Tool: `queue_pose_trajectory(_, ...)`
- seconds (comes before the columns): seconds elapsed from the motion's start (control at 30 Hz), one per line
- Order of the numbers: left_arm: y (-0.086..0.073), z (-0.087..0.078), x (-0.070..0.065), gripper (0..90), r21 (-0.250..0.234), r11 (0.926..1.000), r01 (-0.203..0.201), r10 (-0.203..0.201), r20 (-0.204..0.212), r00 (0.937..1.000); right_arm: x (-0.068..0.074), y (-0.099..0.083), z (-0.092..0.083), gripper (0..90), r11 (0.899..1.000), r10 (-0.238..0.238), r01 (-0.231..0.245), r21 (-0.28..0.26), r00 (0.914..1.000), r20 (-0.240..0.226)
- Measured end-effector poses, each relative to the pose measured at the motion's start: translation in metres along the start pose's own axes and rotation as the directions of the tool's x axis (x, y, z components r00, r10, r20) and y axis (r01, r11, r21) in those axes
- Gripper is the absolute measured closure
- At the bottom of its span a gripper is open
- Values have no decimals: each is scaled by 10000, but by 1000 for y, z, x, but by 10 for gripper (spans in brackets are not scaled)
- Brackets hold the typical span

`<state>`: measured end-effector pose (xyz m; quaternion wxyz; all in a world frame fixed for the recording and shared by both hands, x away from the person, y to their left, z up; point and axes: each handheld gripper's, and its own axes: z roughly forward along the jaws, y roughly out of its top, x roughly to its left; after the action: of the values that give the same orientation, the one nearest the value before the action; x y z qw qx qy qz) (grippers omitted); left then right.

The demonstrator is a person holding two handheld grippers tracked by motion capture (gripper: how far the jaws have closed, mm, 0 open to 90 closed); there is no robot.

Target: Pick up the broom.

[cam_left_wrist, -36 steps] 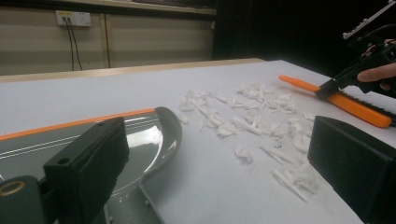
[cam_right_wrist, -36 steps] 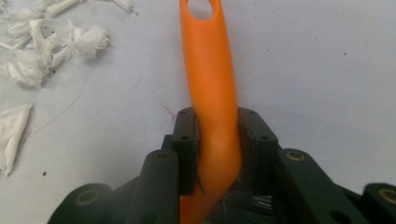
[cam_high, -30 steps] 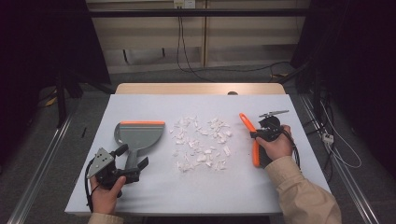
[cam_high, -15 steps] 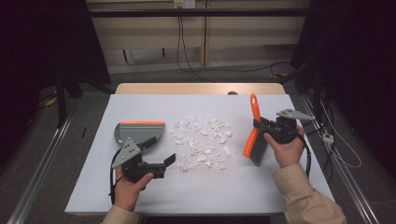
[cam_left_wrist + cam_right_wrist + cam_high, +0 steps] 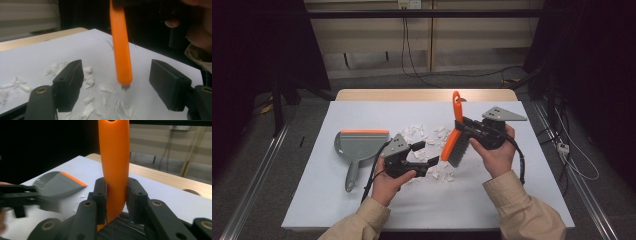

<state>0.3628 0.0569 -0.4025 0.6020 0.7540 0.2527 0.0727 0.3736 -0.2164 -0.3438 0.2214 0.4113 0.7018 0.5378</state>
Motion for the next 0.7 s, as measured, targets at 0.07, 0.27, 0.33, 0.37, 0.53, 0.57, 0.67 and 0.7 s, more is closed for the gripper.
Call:
queue_pose_trajectory(0.07, 0, 8, 1, 290, 216, 9994, 263, -264, 45, 9996, 6, 2, 3, 719, 10000, -54, 54, 53, 9999, -109)
queue_pose_trajectory(0.27, -5, 13, 9, 605, 762, 9924, 963, -945, -264, 9952, 32, 9, 22, 719, 9994, -305, 314, 115, 9970, -707)
queue_pose_trajectory(0.33, -4, 10, 7, 699, 908, 9912, 965, -930, -417, 9948, 35, 10, 25, 717, 9992, -367, 377, 136, 9971, -663)
queue_pose_trajectory(0.37, -4, 10, 6, 702, 1013, 9890, 1073, -1026, -512, 9934, 36, 10, 27, 714, 9994, -293, 305, 177, 9972, -685)
queue_pose_trajectory(0.53, -7, 5, 5, 706, 757, 9913, 1077, -976, -1263, 9872, 41, 8, 34, 562, 9997, 50, -31, 250, 9972, -743)
queue_pose_trajectory(0.57, -7, 4, 6, 706, 649, 9912, 1157, -1056, -1426, 9841, 42, 8, 35, 533, 9996, 209, -195, 188, 9968, -776)
queue_pose_trajectory(0.67, -8, -1, 10, 706, 205, 9924, 1215, -1154, -1915, 9747, 46, 7, 35, 469, 9979, 651, -648, 72, 9945, -824)
queue_pose_trajectory(0.7, -8, -1, 10, 707, 205, 9924, 1215, -1154, -1915, 9747, 47, 6, 35, 442, 9975, 701, -701, 25, 9948, -745)
